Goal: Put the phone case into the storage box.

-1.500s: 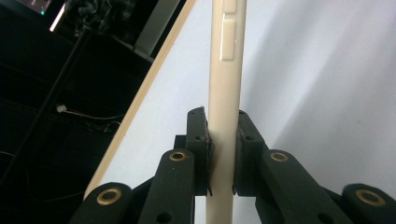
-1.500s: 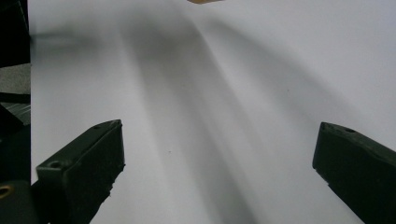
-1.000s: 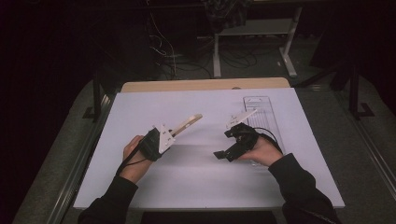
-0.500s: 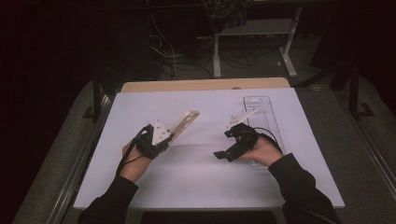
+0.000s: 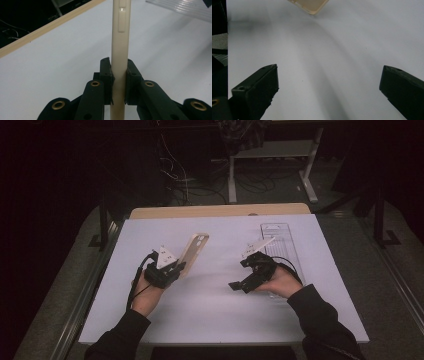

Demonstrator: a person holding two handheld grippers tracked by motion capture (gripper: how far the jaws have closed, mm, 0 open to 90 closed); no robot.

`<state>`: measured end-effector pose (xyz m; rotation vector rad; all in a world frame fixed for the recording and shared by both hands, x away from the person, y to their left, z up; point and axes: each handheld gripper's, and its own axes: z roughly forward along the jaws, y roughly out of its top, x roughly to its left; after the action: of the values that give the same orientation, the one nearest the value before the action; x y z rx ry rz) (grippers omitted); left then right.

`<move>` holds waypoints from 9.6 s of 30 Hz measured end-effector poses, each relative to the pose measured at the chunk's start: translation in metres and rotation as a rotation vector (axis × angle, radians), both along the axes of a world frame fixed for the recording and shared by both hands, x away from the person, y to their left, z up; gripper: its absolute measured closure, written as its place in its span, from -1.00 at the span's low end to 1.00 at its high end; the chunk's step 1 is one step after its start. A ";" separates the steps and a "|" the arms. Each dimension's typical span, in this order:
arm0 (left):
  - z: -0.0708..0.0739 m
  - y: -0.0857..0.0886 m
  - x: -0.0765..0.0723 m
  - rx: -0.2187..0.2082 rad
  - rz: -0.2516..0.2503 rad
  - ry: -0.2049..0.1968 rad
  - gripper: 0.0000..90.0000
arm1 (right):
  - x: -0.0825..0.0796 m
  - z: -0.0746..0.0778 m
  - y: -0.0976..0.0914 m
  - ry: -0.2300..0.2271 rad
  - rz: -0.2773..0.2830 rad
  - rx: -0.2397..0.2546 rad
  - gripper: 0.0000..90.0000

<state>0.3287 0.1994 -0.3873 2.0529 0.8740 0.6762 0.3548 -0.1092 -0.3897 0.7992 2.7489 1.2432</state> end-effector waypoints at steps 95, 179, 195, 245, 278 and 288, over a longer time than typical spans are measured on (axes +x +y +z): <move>-0.006 -0.025 -0.016 -0.123 0.039 0.098 0.77 | 0.031 0.003 0.044 0.082 -0.060 0.122 -1.00; -0.010 -0.067 -0.038 -0.127 -0.018 0.082 0.77 | 0.042 0.001 0.055 0.196 -0.127 0.317 -1.00; -0.012 -0.064 -0.036 -0.108 0.028 0.068 0.77 | 0.041 -0.001 0.058 0.202 -0.132 0.305 -1.00; -0.008 -0.041 -0.020 -0.062 -0.192 0.223 -0.77 | 0.041 0.001 0.055 0.166 -0.148 0.253 -0.87; -0.017 0.032 -0.019 0.020 -0.321 0.218 -1.00 | 0.042 0.001 0.053 0.142 -0.147 0.227 -0.86; -0.028 0.056 -0.030 0.037 -0.281 0.229 -1.00 | 0.043 0.004 0.053 0.150 -0.150 0.223 -0.86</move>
<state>0.2982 0.2556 -0.4150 2.2607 0.6815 0.3109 0.3975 -0.0563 -0.3858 1.1384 2.6296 1.5347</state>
